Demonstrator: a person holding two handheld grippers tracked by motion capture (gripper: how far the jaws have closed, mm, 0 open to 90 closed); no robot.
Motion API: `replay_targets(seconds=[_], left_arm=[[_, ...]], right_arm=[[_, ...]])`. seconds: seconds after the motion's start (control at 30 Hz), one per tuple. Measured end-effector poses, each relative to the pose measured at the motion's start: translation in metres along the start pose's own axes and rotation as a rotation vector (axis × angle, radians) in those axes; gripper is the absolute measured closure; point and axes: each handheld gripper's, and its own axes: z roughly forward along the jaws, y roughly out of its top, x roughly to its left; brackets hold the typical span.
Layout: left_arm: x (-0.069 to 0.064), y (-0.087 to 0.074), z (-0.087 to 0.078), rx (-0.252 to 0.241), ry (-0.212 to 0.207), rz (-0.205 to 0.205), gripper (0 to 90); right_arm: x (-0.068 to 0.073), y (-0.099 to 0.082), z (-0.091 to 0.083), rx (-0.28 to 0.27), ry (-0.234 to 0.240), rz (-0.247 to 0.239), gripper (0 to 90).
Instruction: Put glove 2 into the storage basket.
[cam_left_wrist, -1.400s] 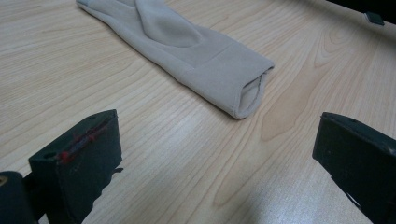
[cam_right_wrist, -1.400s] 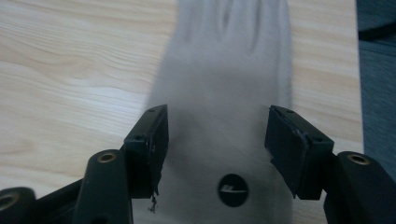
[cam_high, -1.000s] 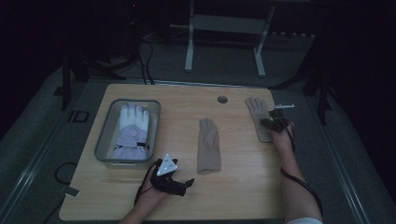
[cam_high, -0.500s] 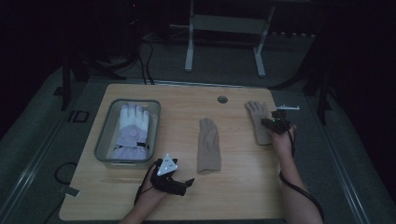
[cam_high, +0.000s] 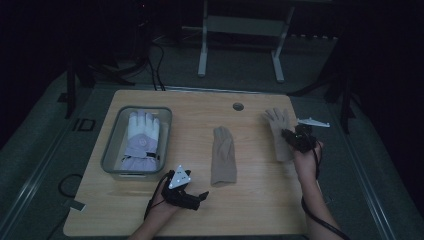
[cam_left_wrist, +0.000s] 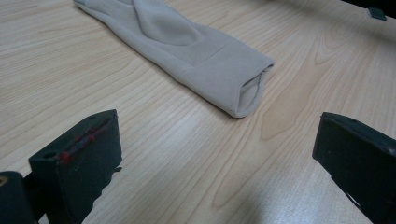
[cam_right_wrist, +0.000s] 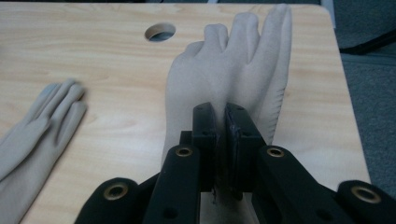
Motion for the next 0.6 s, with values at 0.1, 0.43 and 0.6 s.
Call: replay_targets(seconds=[0.1, 0.43, 0.6], left_arm=[[-0.001, 0.0, 0.0, -0.005, -0.004, 0.002, 1.5], [-0.002, 0.0, 0.0, -0.005, -0.001, 0.009, 1.5], [-0.002, 0.0, 0.001, -0.002, 0.001, 0.009, 1.5]], right_arm=[[0.002, -0.006, -0.007, 0.001, 0.007, 0.011, 83.4], [0.008, -0.044, -0.034, 0.008, 0.007, 0.042, 83.2], [0.011, -0.062, -0.038, 0.026, 0.02, 0.06, 83.1]])
